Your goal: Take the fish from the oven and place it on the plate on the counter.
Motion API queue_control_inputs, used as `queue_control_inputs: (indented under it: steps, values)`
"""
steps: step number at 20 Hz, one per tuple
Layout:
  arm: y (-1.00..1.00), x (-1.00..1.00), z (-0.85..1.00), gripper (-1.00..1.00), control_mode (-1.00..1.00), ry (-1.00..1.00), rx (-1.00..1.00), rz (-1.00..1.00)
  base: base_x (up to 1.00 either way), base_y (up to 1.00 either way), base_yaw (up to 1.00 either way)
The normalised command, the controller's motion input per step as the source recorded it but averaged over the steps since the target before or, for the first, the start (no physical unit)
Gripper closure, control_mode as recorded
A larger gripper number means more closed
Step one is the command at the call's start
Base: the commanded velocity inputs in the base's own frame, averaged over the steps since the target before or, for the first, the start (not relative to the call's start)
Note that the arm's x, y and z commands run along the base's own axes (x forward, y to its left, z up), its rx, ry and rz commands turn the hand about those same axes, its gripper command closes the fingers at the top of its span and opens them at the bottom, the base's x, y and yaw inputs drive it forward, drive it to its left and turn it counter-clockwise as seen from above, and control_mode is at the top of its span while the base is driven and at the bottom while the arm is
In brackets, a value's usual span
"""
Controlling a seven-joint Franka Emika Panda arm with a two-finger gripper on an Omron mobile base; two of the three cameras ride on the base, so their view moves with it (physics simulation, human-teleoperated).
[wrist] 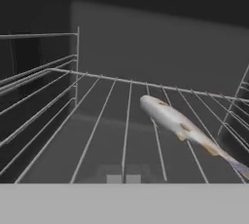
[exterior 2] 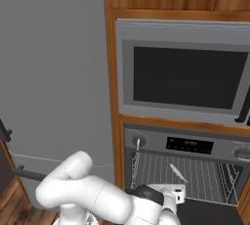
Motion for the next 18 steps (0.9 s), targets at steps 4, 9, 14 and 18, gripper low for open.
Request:
queue_control_inputs:
  steps: [4,9,14,18]
  values:
    - [-0.46,-1.00,-0.35,1.00,-1.00,0.58,-0.02,0.00,0.00,0.00,0.00]
    - [-0.62,-1.00,-0.07,1.00,-1.00,0.68,0.00,0.00,0.00,0.00,0.00]
    - [-0.54,-1.00,0.23,1.00,-1.00,0.87,0.00,0.00,0.00,0.00,0.00]
    - [-0.32,-0.97,0.92,1.00,-1.00,0.70,0.00,0.00,0.00,0.00,0.00]
